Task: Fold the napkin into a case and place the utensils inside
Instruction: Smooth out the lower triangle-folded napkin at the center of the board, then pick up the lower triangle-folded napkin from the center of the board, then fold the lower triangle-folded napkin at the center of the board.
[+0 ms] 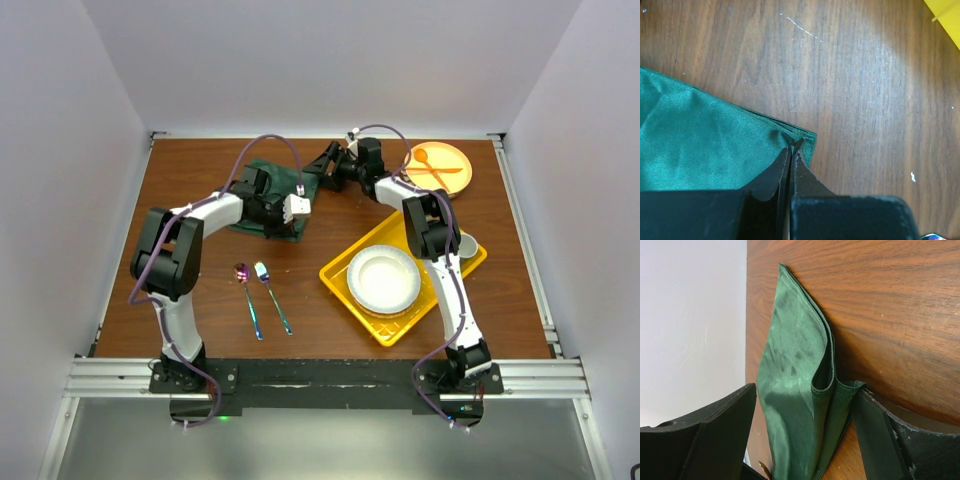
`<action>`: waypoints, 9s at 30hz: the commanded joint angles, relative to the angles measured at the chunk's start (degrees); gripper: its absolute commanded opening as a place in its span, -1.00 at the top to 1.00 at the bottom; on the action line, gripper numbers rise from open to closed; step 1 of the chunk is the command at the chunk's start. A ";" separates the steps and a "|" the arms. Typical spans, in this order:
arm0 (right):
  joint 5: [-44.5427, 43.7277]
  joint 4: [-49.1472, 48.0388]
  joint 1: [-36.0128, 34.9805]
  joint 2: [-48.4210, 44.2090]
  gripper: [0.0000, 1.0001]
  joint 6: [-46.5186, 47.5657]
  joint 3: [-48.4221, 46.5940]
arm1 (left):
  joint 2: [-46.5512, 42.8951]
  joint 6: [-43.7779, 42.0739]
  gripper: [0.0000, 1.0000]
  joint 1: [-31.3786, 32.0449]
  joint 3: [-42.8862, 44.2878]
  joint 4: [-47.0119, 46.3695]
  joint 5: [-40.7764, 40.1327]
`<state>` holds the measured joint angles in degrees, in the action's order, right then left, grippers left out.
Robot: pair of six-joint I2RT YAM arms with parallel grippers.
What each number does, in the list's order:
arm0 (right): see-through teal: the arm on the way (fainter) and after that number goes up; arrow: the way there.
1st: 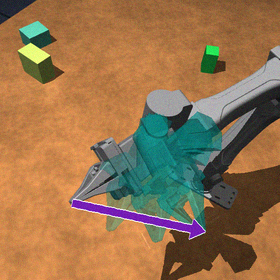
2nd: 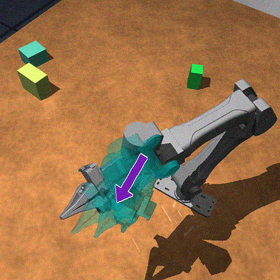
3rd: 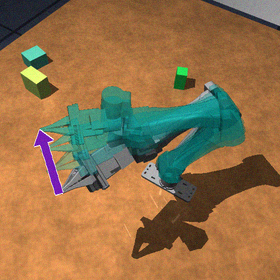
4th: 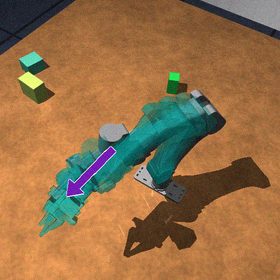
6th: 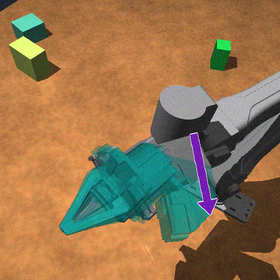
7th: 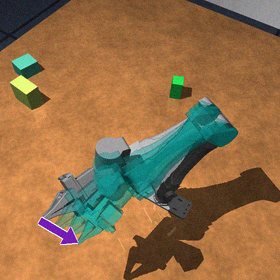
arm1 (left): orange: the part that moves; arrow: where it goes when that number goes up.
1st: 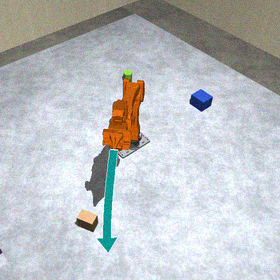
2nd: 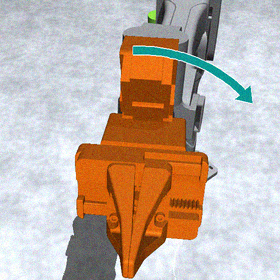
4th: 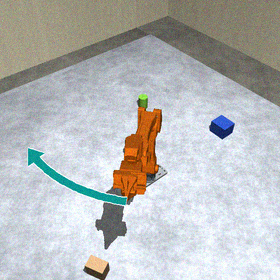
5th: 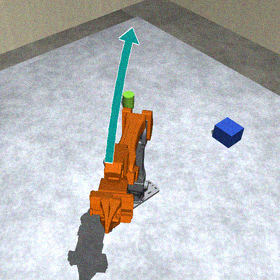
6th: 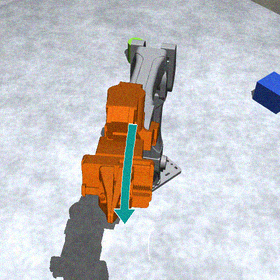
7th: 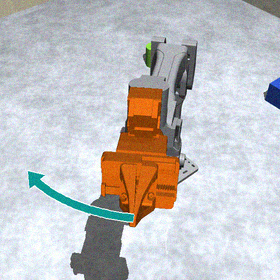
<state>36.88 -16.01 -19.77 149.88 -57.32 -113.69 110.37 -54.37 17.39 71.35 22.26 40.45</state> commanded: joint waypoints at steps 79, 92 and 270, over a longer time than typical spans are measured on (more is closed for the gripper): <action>10.66 27.52 -6.24 -18.92 0.15 27.34 4.44 | -10.06 43.98 0.59 -15.89 -7.45 -0.19 -8.64; 7.51 40.52 -11.52 -13.66 0.25 40.00 4.00 | -12.55 53.30 0.25 -30.21 -7.62 1.12 -4.15; 5.04 14.43 -5.54 -2.93 1.00 45.10 -8.57 | 2.04 4.45 0.73 2.03 -3.77 -35.97 -10.48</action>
<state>41.54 -0.51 -25.54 145.99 -12.38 -119.70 111.68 -47.81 18.11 64.93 -9.91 30.02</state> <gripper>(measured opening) 0.025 0.138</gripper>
